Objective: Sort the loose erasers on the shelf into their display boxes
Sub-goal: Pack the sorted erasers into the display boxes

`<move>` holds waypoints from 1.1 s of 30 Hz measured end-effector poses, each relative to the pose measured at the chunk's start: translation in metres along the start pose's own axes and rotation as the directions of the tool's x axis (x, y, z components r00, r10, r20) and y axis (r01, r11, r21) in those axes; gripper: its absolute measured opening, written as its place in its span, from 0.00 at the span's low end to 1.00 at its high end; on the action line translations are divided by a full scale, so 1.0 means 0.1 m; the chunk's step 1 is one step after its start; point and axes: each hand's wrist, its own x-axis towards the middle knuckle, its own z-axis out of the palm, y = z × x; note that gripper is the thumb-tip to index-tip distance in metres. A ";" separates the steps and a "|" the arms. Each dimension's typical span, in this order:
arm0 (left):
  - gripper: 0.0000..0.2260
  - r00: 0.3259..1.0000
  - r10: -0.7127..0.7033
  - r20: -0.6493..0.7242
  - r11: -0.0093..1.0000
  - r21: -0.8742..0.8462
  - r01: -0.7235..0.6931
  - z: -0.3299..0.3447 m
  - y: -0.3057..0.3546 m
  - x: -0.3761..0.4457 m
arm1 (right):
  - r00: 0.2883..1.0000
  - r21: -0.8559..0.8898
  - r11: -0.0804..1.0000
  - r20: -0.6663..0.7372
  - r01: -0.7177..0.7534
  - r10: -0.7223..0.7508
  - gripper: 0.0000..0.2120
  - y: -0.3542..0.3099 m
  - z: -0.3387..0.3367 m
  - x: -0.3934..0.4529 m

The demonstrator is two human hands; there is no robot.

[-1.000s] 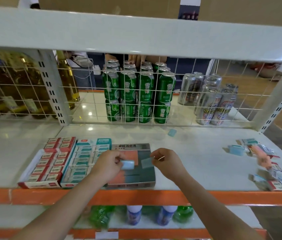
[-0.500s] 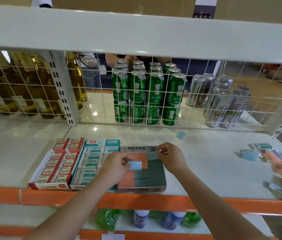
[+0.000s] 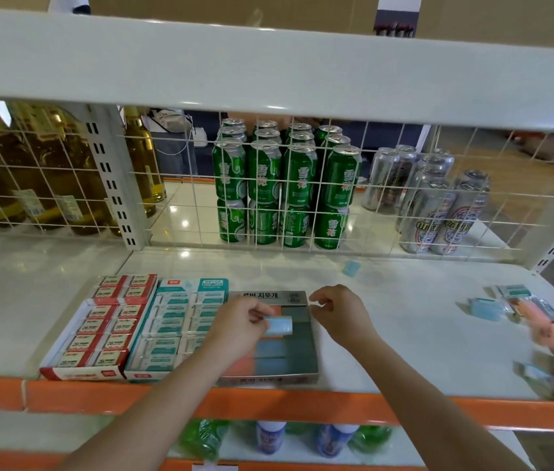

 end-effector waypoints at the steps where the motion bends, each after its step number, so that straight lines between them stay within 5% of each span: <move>1: 0.07 1.000 -0.004 0.006 1.000 -0.012 0.004 0.04 0.02 0.01 | 1.000 0.008 1.000 -0.004 -0.006 0.006 0.11 0.02 -0.03 -0.01; 7: 0.09 1.000 -0.008 -0.029 1.000 -0.011 0.008 0.27 0.13 0.05 | 1.000 0.090 0.996 0.011 0.020 -0.021 0.10 0.12 -0.17 -0.11; 15: 0.06 0.988 0.095 -0.119 0.946 0.320 -0.053 0.34 0.08 0.03 | 0.982 0.074 0.982 0.060 0.173 -0.178 0.11 0.07 -0.17 -0.23; 25: 0.15 0.969 0.242 -0.038 0.900 0.382 -0.210 0.21 -0.12 -0.07 | 0.959 -0.101 0.962 0.157 0.255 -0.237 0.10 -0.05 -0.03 -0.22; 33: 0.14 0.977 0.202 0.071 0.882 0.421 -0.213 0.12 -0.07 -0.01 | 0.966 -0.092 0.968 0.133 0.234 -0.221 0.11 -0.01 -0.01 -0.20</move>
